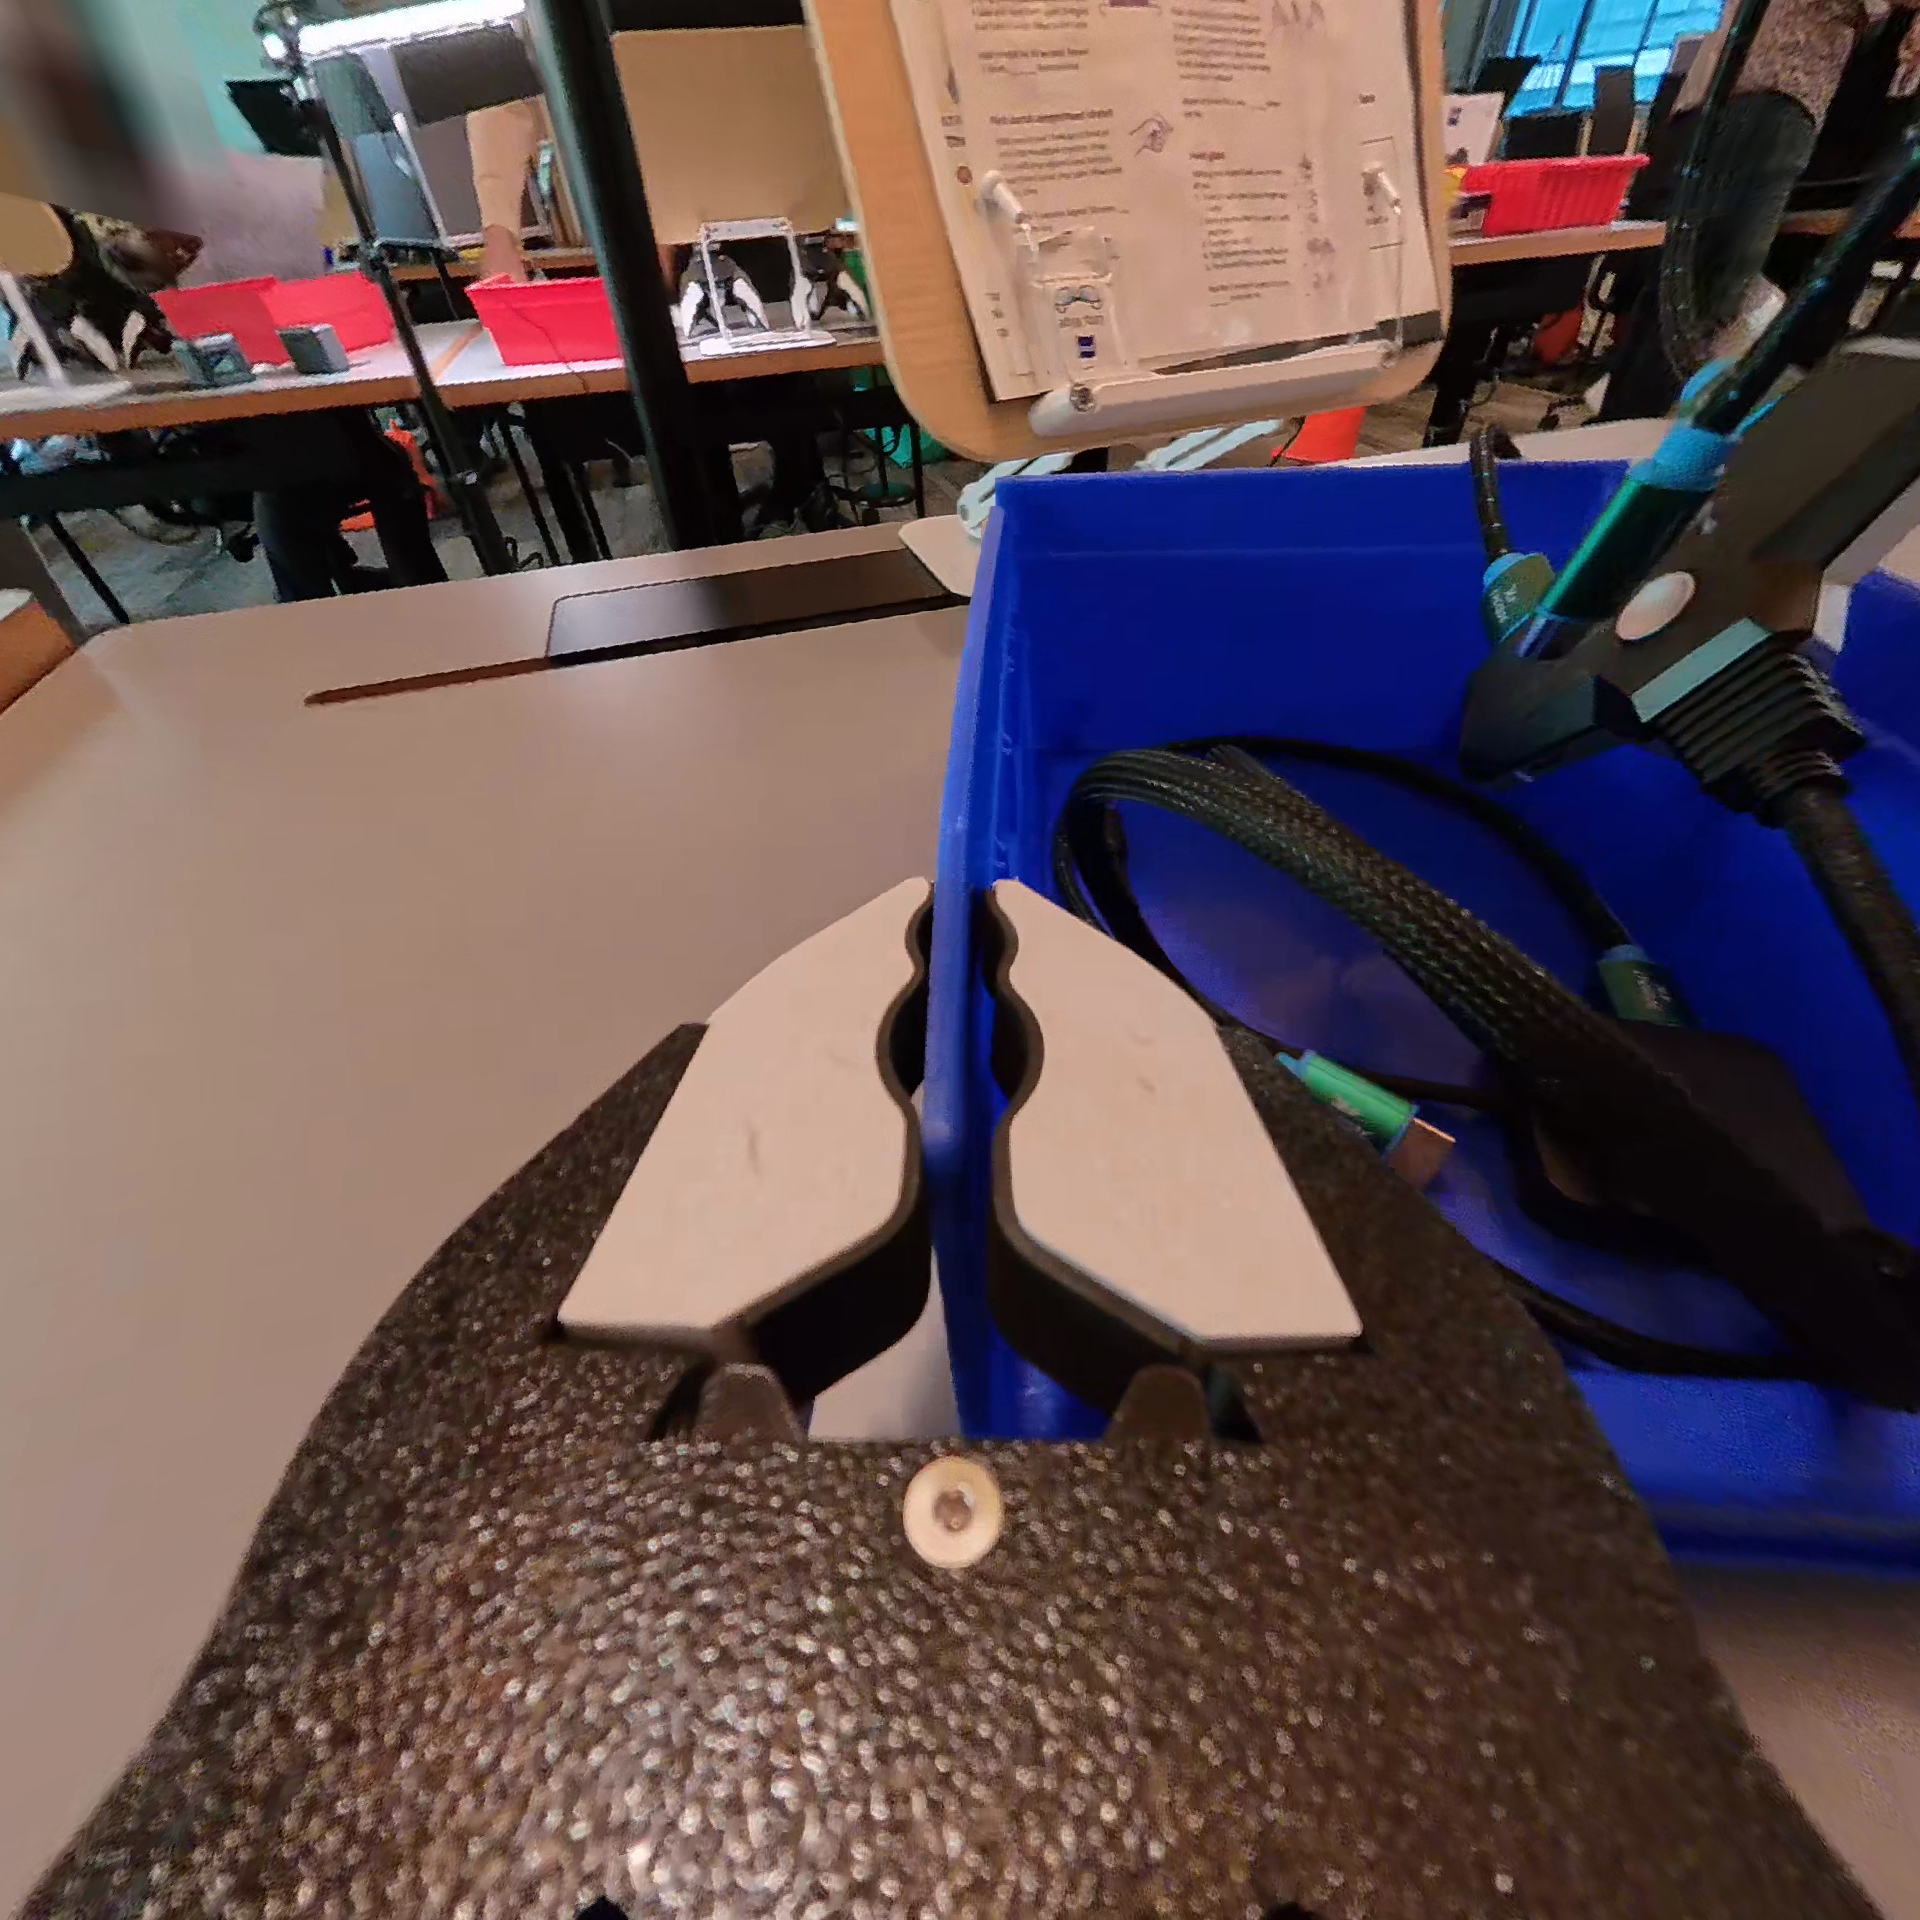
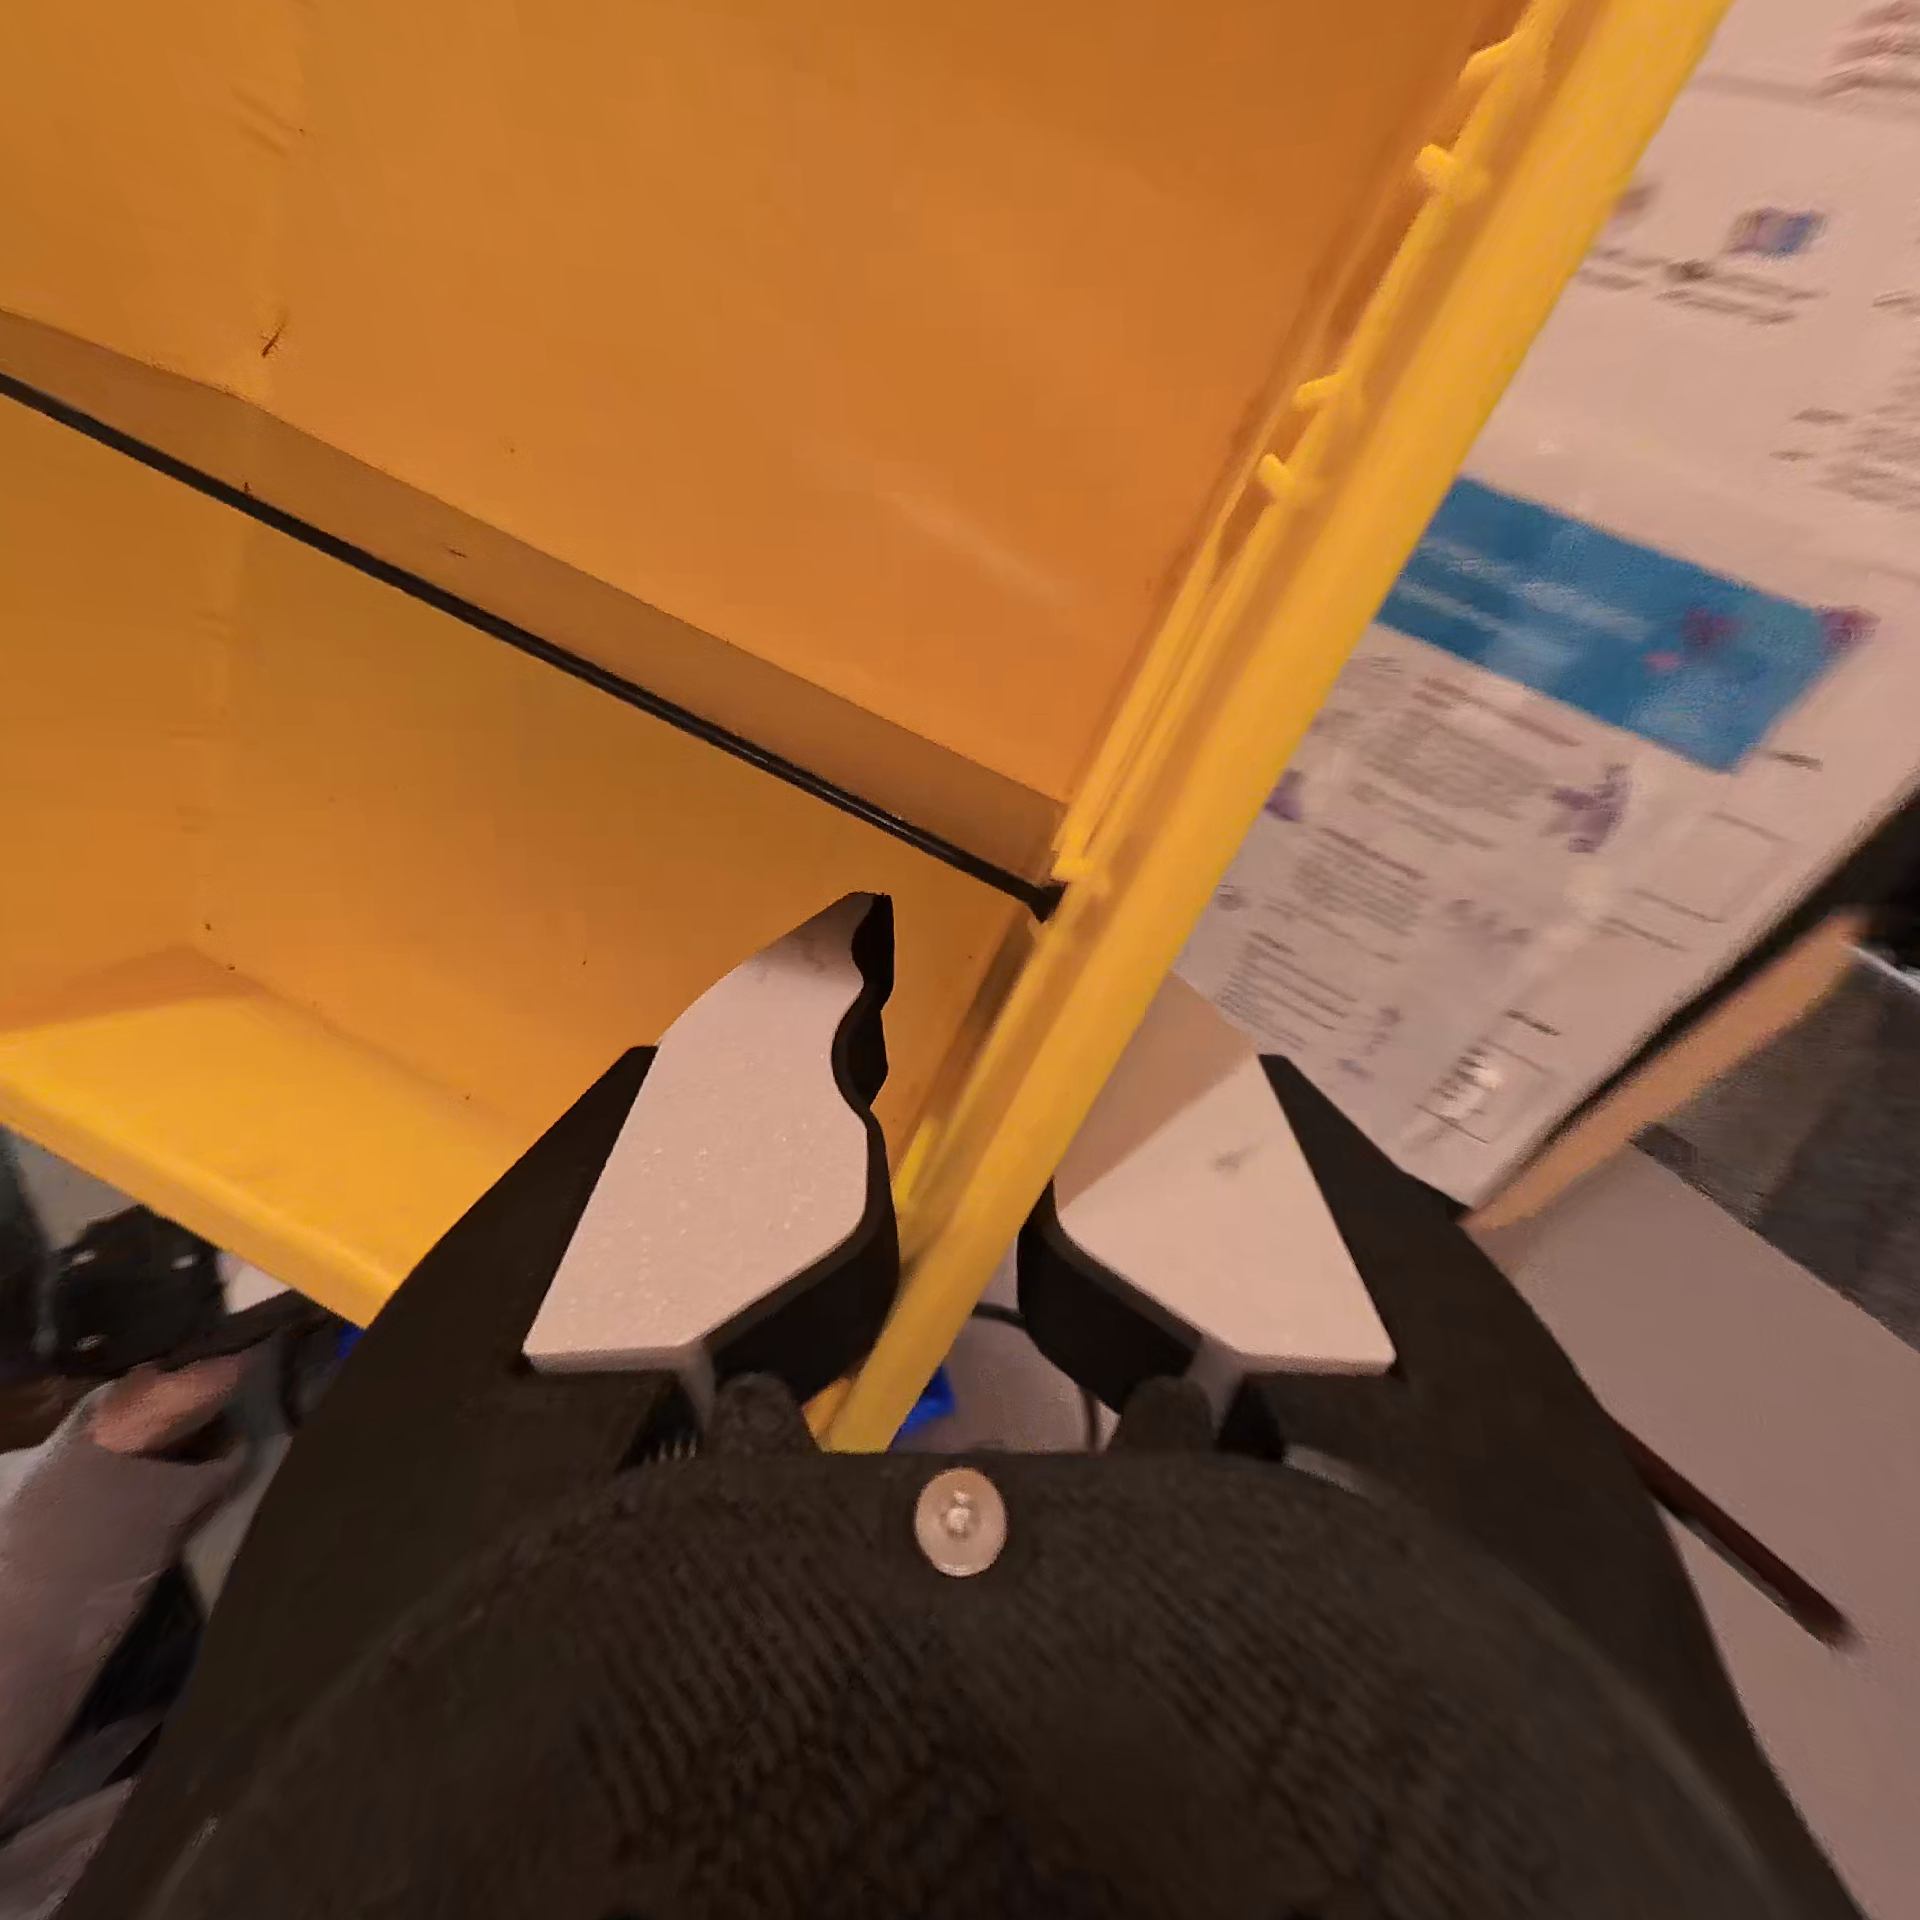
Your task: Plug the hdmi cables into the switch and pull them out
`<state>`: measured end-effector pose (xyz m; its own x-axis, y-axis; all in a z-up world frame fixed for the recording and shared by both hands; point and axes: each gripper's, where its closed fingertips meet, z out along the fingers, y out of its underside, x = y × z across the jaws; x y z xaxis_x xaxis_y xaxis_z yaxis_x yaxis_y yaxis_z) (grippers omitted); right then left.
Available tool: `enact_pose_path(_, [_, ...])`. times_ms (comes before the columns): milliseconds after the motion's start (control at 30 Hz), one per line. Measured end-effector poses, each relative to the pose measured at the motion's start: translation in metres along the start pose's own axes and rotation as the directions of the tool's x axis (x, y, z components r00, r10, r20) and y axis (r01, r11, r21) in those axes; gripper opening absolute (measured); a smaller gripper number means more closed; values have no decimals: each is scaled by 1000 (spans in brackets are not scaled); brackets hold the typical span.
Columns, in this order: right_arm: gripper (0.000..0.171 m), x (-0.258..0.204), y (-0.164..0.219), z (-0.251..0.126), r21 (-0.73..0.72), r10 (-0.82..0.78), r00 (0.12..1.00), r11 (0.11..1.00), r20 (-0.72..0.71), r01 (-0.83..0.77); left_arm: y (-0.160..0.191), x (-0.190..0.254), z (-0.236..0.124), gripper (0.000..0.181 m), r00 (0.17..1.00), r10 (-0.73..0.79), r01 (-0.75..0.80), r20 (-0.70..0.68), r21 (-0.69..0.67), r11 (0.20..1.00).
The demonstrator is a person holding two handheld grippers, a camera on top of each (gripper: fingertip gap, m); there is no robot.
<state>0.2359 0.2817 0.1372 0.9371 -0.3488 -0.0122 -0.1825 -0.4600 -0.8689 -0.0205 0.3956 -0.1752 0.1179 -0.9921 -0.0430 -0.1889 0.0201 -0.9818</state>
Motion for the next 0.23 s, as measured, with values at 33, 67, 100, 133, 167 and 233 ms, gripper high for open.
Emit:
enact_pose_path(33, [23,15,-2,-10,0,4,999,1000,-49,-4,1,-6,-2,6,1000,-26,26,7,0,1000])
enact_pose_path(67, [23,31,-1,-22,-7,11,995,1000,-96,-12,1,-13,-4,5,998,-58,58,16,-1,998])
enact_pose_path(100, [24,47,3,-34,-13,27,991,1000,-132,-29,2,-21,-6,5,996,-89,89,27,0,996])
enact_pose_path(133, [24,63,10,-47,-19,38,985,999,-167,-42,3,-28,-9,4,993,-113,113,43,1,994])
enact_pose_path(167, [24,80,20,-59,-22,52,979,998,-197,-58,4,-36,-12,5,990,-124,124,65,2,992])
enact_pose_path(233, [23,114,52,-81,-29,95,963,994,-253,-106,6,-52,-18,5,985,-121,122,122,4,993])
